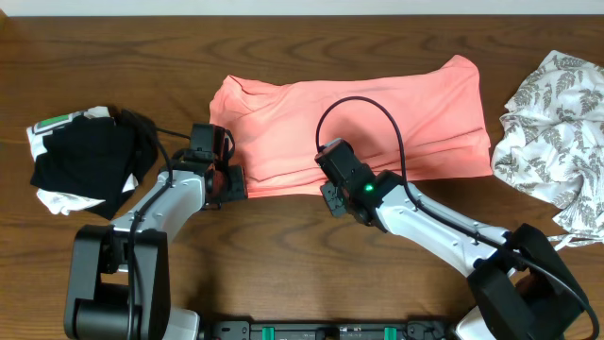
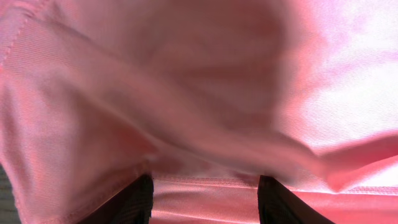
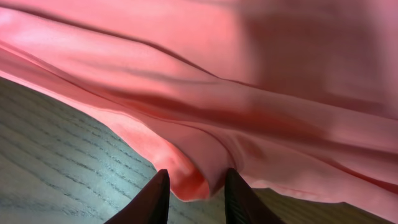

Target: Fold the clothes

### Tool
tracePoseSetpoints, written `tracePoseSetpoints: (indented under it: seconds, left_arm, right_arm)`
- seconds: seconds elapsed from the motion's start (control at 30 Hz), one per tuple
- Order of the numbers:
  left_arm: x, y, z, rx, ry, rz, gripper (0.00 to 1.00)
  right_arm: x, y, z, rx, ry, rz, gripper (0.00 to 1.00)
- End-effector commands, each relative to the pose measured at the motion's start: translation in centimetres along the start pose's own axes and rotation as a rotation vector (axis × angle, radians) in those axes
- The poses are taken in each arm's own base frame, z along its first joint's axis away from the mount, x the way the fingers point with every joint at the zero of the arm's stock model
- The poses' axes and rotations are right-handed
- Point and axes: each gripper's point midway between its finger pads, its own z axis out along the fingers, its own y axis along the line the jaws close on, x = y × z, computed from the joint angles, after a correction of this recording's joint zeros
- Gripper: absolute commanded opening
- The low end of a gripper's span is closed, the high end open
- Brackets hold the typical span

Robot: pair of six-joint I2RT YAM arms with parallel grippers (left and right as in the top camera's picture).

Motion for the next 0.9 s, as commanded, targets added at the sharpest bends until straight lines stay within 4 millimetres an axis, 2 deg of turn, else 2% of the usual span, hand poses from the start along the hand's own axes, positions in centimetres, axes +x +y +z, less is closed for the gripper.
tracePoseSetpoints:
  seconds: [0.0, 0.3, 0.33, 0.43, 0.57, 0.73, 0.87]
  left_arm:
    - [6.4, 3.2, 3.0, -0.11, 0.203, -0.039, 0.56]
    - [6.4, 3.2, 3.0, -0.11, 0.203, -0.039, 0.56]
    - [6.4, 3.2, 3.0, -0.11, 0.203, -0.039, 0.56]
    - [6.4, 3.2, 2.9, -0.11, 0.203, -0.039, 0.56]
    - [6.4, 3.2, 3.0, -0.11, 0.203, -0.039, 0.56]
    - [6.1, 3.1, 2.6, -0.107, 0.191, -0.038, 0.56]
    - [4.8, 2.7, 1.4, -0.09, 0.126, -0.034, 0.56]
  right_arm:
    - [1.1, -0.5, 0.6, 0.038, 0.022, 0.021, 0.28]
    - [2.0, -0.6, 2.0, 0.052, 0.049, 0.019, 0.26]
    - [2.1, -0.6, 2.3, 0.053, 0.052, 0.018, 0.23]
    - [2.1, -0.6, 2.4, 0.054, 0.054, 0.018, 0.03]
    - [1.6, -0.7, 2.1, 0.057, 0.038, 0.019, 0.01]
    - [-1.1, -0.6, 0.3, 0.052, -0.042, 0.008, 0.01]
    - [-3.4, -0.9, -0.9, 0.077, -0.103, 0.01, 0.01]
